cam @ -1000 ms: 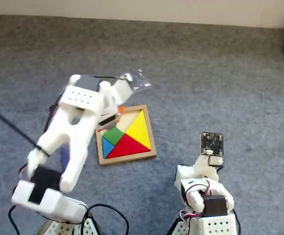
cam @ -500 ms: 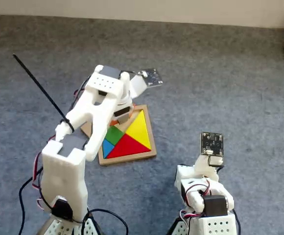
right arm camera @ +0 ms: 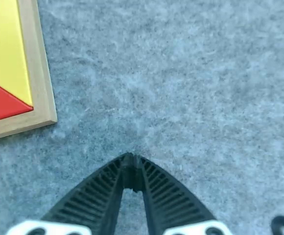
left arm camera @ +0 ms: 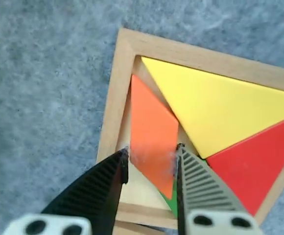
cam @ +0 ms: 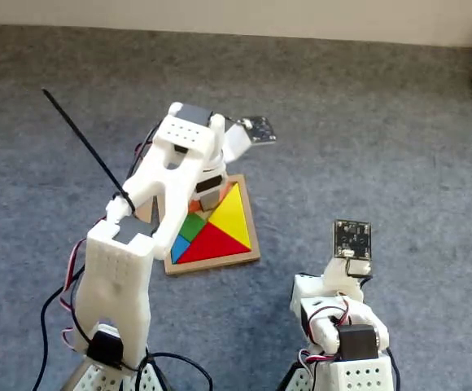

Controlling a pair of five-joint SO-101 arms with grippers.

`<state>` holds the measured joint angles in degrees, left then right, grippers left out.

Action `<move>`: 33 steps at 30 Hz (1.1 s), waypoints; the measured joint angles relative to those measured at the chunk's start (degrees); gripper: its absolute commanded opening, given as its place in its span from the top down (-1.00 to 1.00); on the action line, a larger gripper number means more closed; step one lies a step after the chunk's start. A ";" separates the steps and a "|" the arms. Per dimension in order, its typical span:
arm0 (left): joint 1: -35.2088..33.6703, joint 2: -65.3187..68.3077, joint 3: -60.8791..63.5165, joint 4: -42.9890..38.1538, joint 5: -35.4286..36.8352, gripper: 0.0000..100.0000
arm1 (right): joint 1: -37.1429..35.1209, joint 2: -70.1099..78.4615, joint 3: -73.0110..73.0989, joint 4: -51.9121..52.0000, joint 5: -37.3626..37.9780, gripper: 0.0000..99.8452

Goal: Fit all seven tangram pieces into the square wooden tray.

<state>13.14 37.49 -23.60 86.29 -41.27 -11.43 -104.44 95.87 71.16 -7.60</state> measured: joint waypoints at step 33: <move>-5.19 -4.04 -10.11 12.48 12.22 0.69 | 0.00 0.00 0.00 0.00 0.00 0.98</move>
<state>7.96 33.45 -33.71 98.77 -29.05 -11.43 -104.44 95.87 71.16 -7.60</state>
